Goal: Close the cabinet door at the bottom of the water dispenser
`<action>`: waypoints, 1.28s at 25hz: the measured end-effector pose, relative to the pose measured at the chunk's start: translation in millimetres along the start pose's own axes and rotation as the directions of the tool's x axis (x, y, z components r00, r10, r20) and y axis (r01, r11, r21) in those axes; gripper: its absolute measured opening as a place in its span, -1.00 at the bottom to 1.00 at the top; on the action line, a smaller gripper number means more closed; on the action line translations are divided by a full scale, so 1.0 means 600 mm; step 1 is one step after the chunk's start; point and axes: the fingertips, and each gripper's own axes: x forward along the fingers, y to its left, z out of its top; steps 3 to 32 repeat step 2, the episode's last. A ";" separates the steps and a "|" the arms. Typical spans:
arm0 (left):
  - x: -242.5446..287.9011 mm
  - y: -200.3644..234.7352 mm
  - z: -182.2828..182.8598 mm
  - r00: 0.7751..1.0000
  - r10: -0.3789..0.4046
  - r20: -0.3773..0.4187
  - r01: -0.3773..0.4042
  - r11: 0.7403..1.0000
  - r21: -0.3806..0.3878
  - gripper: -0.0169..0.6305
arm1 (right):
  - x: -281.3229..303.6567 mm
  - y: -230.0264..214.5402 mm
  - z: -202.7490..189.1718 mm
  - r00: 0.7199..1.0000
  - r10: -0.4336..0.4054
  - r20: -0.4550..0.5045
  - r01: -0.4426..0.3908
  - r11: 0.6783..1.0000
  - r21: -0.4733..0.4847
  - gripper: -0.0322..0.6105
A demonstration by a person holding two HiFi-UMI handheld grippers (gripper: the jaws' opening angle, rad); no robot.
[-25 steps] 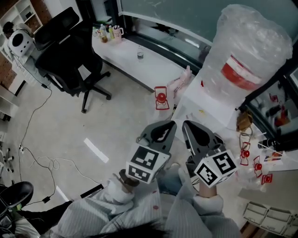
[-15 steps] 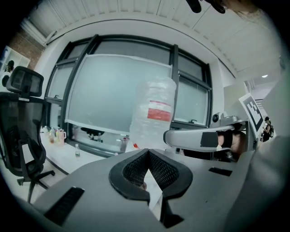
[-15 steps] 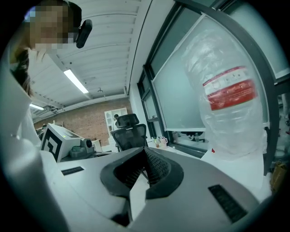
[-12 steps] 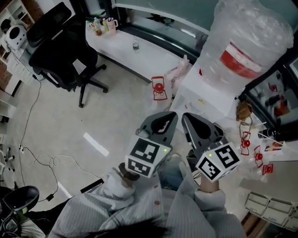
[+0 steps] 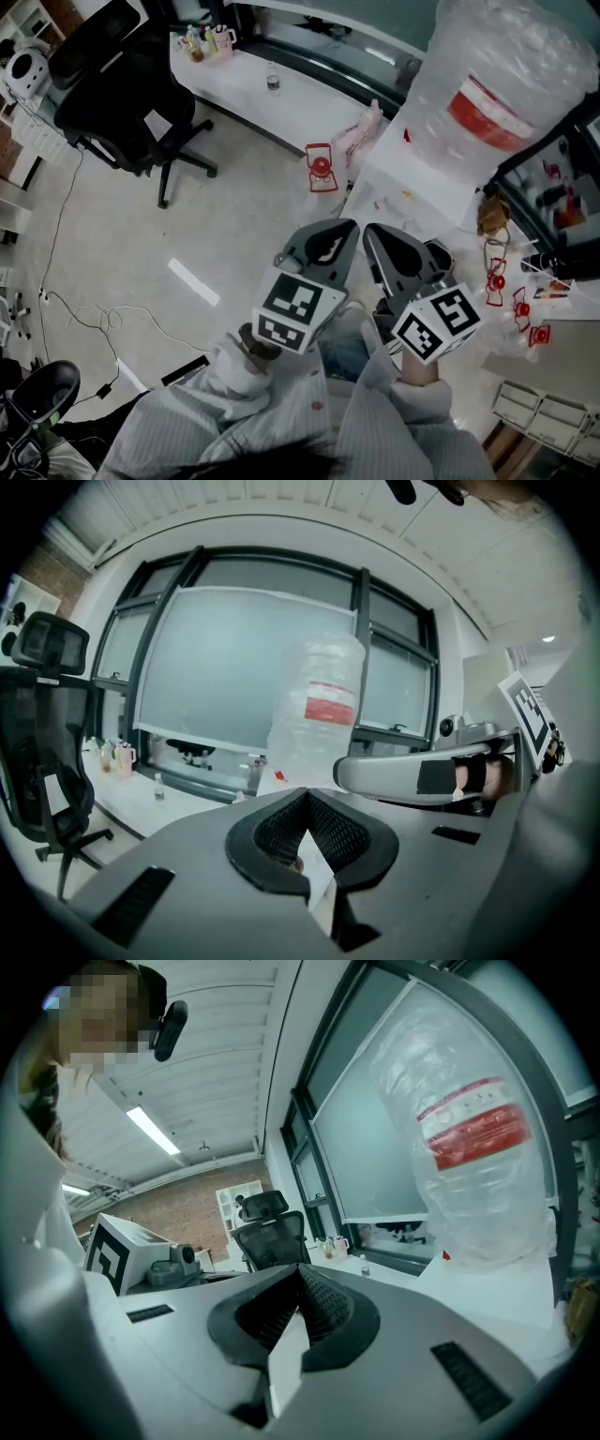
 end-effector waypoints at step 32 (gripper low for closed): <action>0.002 0.000 0.000 1.000 -0.001 -0.003 0.001 1.000 0.002 -0.91 | 0.001 -0.002 -0.003 1.000 -0.002 -0.001 0.002 1.000 0.009 -0.86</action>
